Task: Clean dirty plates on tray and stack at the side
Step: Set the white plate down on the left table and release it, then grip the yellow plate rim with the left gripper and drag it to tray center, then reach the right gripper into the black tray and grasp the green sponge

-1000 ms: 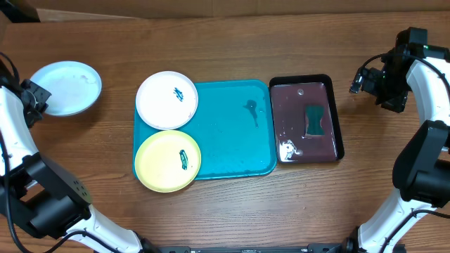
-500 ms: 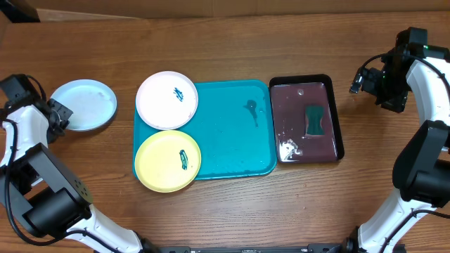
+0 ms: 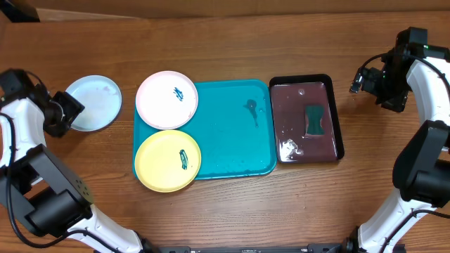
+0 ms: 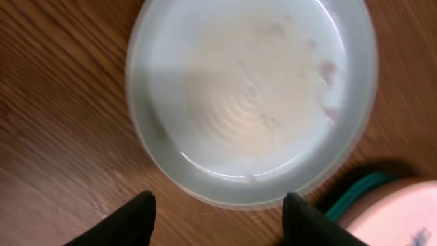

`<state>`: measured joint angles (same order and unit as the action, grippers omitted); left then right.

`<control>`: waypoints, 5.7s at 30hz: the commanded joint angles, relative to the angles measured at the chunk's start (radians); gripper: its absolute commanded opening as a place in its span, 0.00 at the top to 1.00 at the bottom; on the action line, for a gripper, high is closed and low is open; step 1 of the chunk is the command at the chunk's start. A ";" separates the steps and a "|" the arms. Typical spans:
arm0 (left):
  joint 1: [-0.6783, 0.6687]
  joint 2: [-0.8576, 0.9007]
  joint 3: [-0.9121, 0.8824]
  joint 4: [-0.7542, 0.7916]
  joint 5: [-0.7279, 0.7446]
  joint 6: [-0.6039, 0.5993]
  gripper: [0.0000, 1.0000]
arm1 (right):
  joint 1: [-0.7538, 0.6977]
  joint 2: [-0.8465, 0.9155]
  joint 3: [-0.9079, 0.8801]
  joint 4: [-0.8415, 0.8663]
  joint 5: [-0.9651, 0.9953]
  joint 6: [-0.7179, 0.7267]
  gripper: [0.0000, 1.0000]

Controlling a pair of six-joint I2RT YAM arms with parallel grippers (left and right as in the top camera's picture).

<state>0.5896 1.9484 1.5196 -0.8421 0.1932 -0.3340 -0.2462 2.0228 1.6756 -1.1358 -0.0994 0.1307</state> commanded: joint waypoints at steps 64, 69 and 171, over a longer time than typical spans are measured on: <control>-0.426 -0.114 -0.373 -0.309 -0.154 -0.002 0.96 | 0.003 -0.029 0.021 0.005 0.005 0.000 0.00; -0.443 -0.114 -0.373 -0.313 -0.024 0.089 0.96 | 0.003 -0.029 0.021 0.005 0.005 0.000 0.00; -0.735 -0.114 -0.354 0.076 -0.019 -0.134 0.95 | 0.397 -0.093 -0.393 0.112 0.072 0.019 0.47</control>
<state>-0.1432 1.8473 1.1545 -0.7628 0.1688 -0.4904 0.1513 1.9587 1.2747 -1.0214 -0.0223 0.1528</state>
